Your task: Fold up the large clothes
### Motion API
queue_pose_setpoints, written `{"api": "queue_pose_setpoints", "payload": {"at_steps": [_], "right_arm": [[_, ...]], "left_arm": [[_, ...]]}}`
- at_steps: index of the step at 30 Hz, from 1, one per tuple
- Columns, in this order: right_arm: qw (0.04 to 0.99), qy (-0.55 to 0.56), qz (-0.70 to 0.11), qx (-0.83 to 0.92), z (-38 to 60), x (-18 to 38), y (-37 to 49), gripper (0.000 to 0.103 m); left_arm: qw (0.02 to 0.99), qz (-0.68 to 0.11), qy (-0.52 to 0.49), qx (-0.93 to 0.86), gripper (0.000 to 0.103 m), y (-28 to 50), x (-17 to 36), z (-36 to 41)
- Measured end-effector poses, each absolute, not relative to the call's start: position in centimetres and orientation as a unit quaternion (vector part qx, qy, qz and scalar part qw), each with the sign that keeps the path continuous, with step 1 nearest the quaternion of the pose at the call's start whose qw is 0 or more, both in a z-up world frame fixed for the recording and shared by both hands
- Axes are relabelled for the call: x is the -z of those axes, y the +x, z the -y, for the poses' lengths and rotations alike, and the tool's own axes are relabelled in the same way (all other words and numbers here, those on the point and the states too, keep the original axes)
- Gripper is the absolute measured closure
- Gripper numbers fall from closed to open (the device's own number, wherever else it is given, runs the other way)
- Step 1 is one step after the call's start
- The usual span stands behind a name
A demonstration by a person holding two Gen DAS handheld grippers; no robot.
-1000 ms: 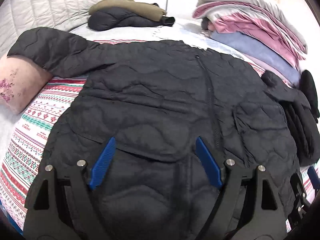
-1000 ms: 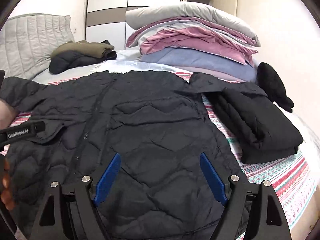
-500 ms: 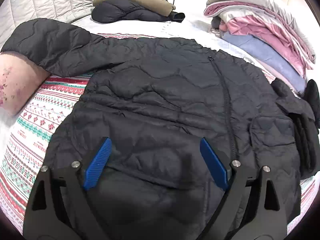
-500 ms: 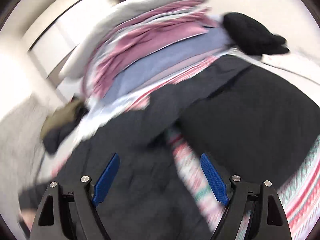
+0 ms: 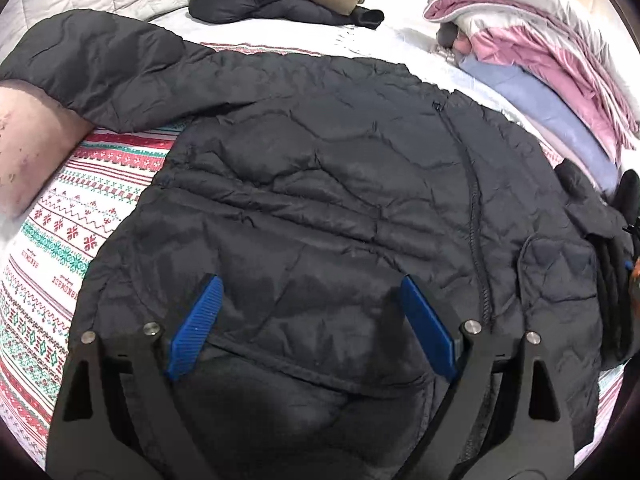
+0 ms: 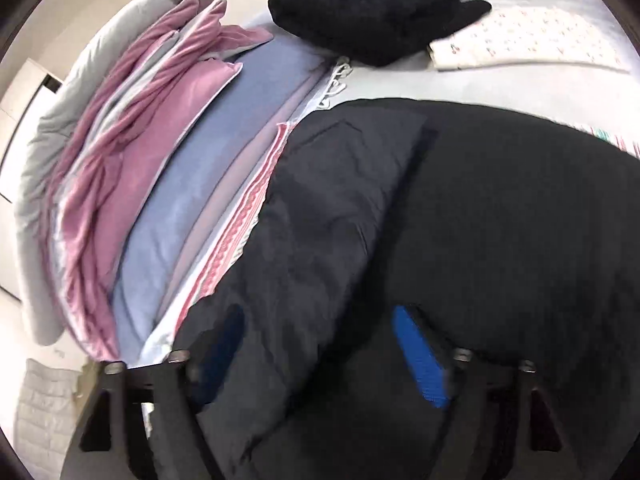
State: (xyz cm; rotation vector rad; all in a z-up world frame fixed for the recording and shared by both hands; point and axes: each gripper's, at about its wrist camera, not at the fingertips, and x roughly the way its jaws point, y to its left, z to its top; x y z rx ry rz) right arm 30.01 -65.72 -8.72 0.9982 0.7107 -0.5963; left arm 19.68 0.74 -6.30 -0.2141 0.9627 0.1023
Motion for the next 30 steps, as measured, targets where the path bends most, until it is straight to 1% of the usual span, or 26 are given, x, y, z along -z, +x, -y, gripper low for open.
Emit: {"api": "queue_pose_setpoints", "payload": {"at_steps": [1, 2, 3, 6, 9, 13, 15, 18, 20, 24, 27, 28, 30], "right_arm": [[0.777, 0.452, -0.336, 0.280, 65.7, 8.8, 30.8, 0.072], [0.776, 0.446, -0.345, 0.282, 65.7, 8.9, 31.5, 0.096], [0.777, 0.440, -0.350, 0.283, 65.5, 8.7, 31.8, 0.096], [0.812, 0.368, -0.337, 0.304, 64.0, 6.0, 32.7, 0.098], [0.860, 0.293, -0.303, 0.288, 60.6, 1.4, 33.9, 0.098], [0.927, 0.190, -0.246, 0.208, 52.3, -5.5, 35.9, 0.098], [0.950, 0.147, -0.234, 0.148, 47.1, -7.8, 36.9, 0.098], [0.967, 0.083, -0.233, 0.057, 37.6, -9.1, 38.2, 0.098], [0.969, 0.057, -0.242, -0.001, 31.4, -8.4, 39.0, 0.098], [0.955, 0.026, -0.283, -0.086, 20.6, -4.2, 39.8, 0.098], [0.923, 0.015, -0.366, -0.121, 14.3, 1.9, 41.2, 0.095], [0.898, -0.002, -0.423, -0.124, 12.3, 5.3, 42.0, 0.094], [0.867, -0.039, -0.483, -0.119, 10.5, 9.6, 42.7, 0.092]], "left_arm": [[0.879, -0.462, -0.102, -0.050, 0.013, 19.7, 6.3, -0.8], [0.879, -0.462, -0.103, -0.050, 0.013, 19.7, 6.3, -0.8], [0.879, -0.463, -0.106, -0.051, 0.013, 19.7, 6.3, -0.9], [0.877, -0.463, -0.114, -0.054, 0.013, 19.7, 6.4, -1.4], [0.876, -0.462, -0.130, -0.053, 0.013, 19.6, 6.3, -2.0], [0.875, -0.458, -0.151, -0.051, 0.013, 19.4, 5.9, -2.8], [0.873, -0.457, -0.162, -0.052, 0.013, 19.4, 5.7, -3.5], [0.870, -0.455, -0.185, -0.053, 0.013, 19.4, 5.6, -4.6], [0.866, -0.454, -0.202, -0.057, 0.013, 19.4, 5.6, -5.6], [0.856, -0.454, -0.237, -0.069, 0.013, 19.3, 5.9, -7.7], [0.850, -0.452, -0.262, -0.072, 0.013, 19.2, 6.0, -9.1], [0.847, -0.452, -0.268, -0.074, 0.013, 19.2, 6.1, -9.5], [0.845, -0.453, -0.274, -0.076, 0.013, 19.2, 6.2, -10.0]]}}
